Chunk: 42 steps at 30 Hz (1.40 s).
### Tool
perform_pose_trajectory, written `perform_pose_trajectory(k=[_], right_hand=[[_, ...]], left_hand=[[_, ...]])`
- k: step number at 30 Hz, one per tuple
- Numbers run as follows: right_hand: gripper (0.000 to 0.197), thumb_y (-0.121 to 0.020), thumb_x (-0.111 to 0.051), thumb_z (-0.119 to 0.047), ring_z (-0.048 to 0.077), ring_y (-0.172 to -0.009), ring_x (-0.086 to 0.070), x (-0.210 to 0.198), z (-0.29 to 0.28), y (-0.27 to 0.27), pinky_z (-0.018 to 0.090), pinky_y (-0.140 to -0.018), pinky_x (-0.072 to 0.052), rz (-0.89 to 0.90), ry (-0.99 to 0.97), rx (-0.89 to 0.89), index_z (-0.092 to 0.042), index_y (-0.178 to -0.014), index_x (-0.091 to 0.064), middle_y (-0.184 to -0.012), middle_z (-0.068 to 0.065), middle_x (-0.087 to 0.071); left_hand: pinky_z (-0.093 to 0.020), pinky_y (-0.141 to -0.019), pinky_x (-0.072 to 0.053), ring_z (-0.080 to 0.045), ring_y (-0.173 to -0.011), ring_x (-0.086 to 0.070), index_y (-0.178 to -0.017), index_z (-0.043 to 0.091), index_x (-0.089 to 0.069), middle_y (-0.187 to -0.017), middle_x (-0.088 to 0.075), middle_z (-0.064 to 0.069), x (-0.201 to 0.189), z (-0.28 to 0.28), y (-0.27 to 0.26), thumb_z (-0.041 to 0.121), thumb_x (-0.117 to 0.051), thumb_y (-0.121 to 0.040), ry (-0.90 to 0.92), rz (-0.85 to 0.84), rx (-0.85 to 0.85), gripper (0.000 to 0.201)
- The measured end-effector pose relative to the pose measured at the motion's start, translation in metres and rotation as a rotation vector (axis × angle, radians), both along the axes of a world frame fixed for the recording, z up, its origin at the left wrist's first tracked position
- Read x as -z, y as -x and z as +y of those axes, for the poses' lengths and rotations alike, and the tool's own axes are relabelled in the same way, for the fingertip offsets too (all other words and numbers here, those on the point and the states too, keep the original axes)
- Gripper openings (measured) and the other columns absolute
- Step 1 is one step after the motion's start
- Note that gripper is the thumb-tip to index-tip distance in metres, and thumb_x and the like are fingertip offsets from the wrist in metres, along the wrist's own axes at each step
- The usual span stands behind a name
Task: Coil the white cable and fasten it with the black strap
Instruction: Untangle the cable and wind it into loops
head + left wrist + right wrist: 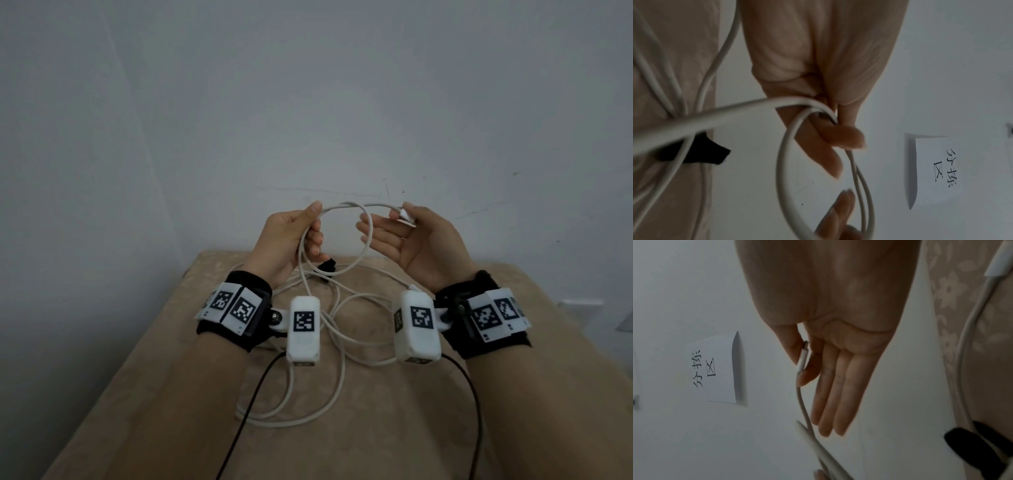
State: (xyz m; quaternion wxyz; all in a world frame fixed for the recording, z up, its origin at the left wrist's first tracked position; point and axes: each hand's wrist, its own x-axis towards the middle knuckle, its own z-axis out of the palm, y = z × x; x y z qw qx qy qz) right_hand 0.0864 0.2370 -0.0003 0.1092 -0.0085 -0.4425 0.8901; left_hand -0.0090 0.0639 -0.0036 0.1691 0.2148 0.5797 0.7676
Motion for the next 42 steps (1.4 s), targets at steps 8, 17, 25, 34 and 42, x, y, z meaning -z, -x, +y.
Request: perform_pose_trajectory(k=[8,17,25,34,42], right_hand=[[0.011,-0.078,-0.066,-0.018,0.019,-0.078,-0.066,0.007,-0.008,0.002,0.037,-0.083,-0.055,0.104,-0.008,-0.244,-0.007,-0.077,-0.065,-0.092,0.013,-0.069],[0.029,-0.076,-0.068,0.013,0.024,-0.074,-0.070,0.010,-0.014,0.009,0.035,-0.062,-0.060,-0.034,-0.598,0.330,-0.008,-0.082,-0.048,-0.083,0.018,-0.070],[0.019,-0.085,-0.057,0.008,0.018,-0.070,-0.060,0.013,-0.011,0.014,0.034,-0.077,-0.055,-0.064,-0.708,0.360,-0.010,-0.079,-0.059,-0.075,0.011,-0.058],[0.029,-0.083,-0.047,0.018,0.013,-0.058,-0.051,0.011,-0.011,0.014,0.022,-0.058,-0.041,0.077,-0.526,0.317,-0.006,-0.084,-0.062,-0.066,0.001,-0.062],[0.018,-0.087,-0.054,0.009,0.014,-0.067,-0.065,0.012,-0.005,0.011,0.021,-0.067,-0.053,0.101,-0.297,0.246,0.000,-0.094,-0.067,-0.073,0.006,-0.069]], left_hand=[[-0.026,-0.043,-0.053,-0.009,-0.034,-0.047,-0.069,0.003,-0.055,-0.045,-0.054,-0.001,0.001,0.004,-0.001,0.026,-0.059,-0.092,0.005,-0.016,-0.062,0.032],[-0.027,-0.046,-0.054,-0.009,-0.034,-0.048,-0.068,0.003,-0.055,-0.046,-0.054,-0.001,-0.005,-0.002,-0.002,0.023,-0.057,-0.093,-0.028,0.014,-0.034,0.032],[-0.028,-0.052,-0.056,-0.008,-0.036,-0.048,-0.070,0.004,-0.054,-0.047,-0.053,0.000,-0.004,-0.003,-0.003,0.023,-0.053,-0.095,-0.079,-0.051,0.075,0.031],[-0.029,-0.057,-0.057,-0.007,-0.037,-0.044,-0.071,0.006,-0.052,-0.049,-0.049,0.001,-0.004,-0.006,0.000,0.024,-0.051,-0.096,-0.145,-0.124,0.118,0.031],[-0.029,-0.057,-0.055,-0.006,-0.036,-0.034,-0.092,0.002,-0.063,-0.045,-0.033,0.005,-0.004,-0.010,0.001,0.033,-0.049,-0.096,-0.073,-0.117,0.201,0.034]])
